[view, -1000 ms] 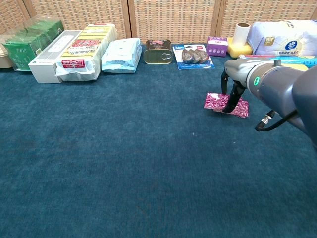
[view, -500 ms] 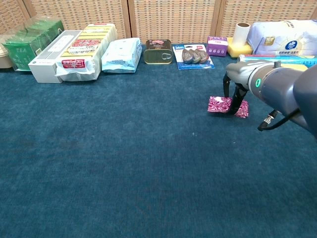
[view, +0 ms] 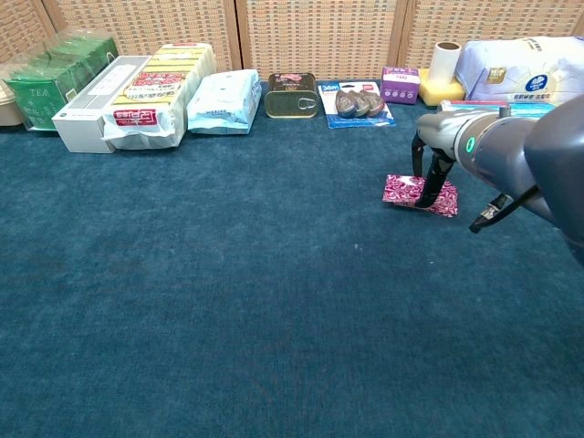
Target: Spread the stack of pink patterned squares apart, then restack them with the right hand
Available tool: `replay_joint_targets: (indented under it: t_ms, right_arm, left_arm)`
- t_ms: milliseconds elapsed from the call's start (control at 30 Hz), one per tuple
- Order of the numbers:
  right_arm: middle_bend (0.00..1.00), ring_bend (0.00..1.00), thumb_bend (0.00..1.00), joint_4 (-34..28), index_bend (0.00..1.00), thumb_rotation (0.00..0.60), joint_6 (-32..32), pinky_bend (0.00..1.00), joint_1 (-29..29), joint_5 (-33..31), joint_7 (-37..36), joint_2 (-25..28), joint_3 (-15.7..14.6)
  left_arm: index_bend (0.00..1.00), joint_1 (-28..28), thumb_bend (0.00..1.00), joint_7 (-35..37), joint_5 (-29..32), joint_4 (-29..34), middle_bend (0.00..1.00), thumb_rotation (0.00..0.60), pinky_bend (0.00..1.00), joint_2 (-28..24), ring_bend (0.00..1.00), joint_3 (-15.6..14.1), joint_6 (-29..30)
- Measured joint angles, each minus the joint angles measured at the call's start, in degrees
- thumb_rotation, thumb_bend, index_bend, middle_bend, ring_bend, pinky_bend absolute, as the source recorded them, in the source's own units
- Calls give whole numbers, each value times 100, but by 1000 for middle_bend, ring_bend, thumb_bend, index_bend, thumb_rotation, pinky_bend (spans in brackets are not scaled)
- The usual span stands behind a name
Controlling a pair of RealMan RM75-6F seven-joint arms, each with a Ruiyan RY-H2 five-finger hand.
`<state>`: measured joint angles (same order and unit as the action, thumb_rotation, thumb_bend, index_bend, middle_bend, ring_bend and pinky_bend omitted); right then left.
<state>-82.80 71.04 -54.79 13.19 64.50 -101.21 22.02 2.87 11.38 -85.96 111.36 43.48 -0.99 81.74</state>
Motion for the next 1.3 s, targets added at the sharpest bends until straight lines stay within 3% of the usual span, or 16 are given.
replay_joint_targets:
  t_ms: [1300]
  right_arm:
    - [0,0,280,178,339,549,-237,49,-130,-327,-218,141,-97]
  left_arm:
    - [0,12,231,-102,32,37,0,600,63,30,0,-5,-52]
